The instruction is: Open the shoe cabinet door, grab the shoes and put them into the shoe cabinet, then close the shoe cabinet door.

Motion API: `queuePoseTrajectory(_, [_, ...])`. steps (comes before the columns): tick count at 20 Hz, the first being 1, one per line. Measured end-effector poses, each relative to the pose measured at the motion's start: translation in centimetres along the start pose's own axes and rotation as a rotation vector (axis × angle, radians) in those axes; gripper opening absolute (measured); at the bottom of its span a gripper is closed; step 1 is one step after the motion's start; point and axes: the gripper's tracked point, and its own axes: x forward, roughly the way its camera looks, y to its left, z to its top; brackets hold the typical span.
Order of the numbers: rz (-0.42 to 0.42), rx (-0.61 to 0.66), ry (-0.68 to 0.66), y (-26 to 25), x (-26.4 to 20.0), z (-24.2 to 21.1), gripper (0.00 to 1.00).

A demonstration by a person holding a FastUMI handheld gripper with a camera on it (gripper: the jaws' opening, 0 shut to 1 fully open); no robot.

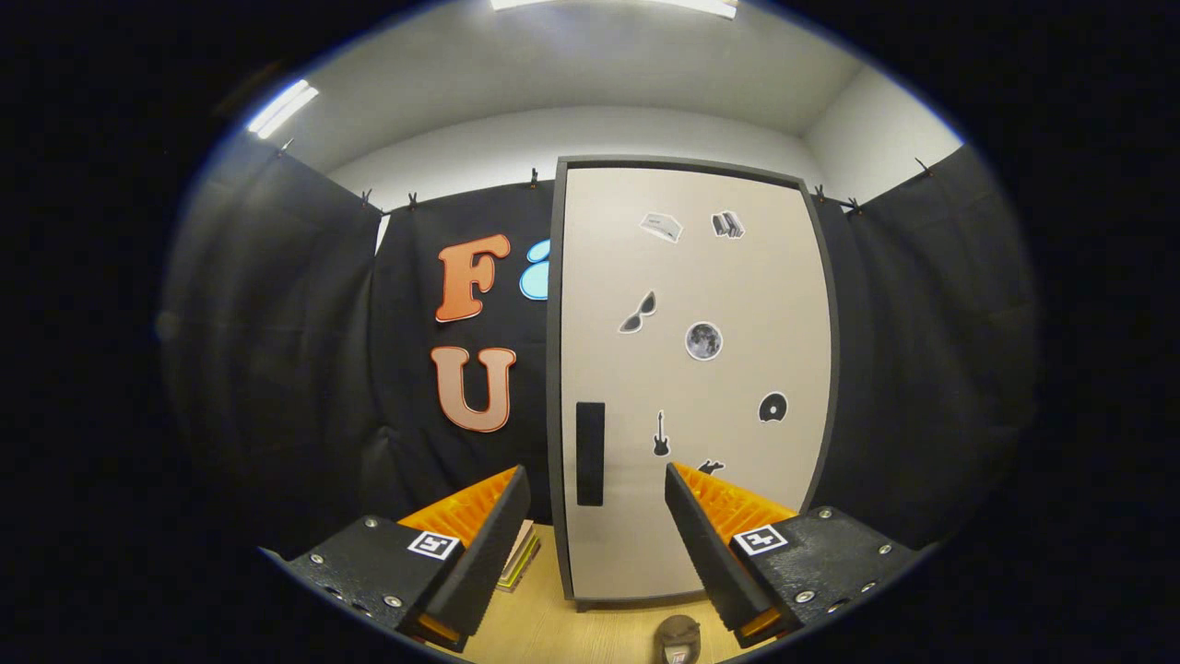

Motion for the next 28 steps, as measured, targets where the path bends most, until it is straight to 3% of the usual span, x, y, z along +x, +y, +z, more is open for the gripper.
queuePoseTrajectory(10, [0.040, -0.029, 0.034, 1.1, 9.1, -3.2, 0.83])
queuePoseTrajectory(18, [0.022, -0.031, 0.050, 1.3, 14.3, -5.3, 0.66])
queuePoseTrajectory(23, [0.012, -0.062, 0.044, 1.6, 15.5, -5.7, 0.42])
queuePoseTrajectory(28, [0.009, -0.032, 0.042, 1.5, 15.6, -5.8, 0.37])
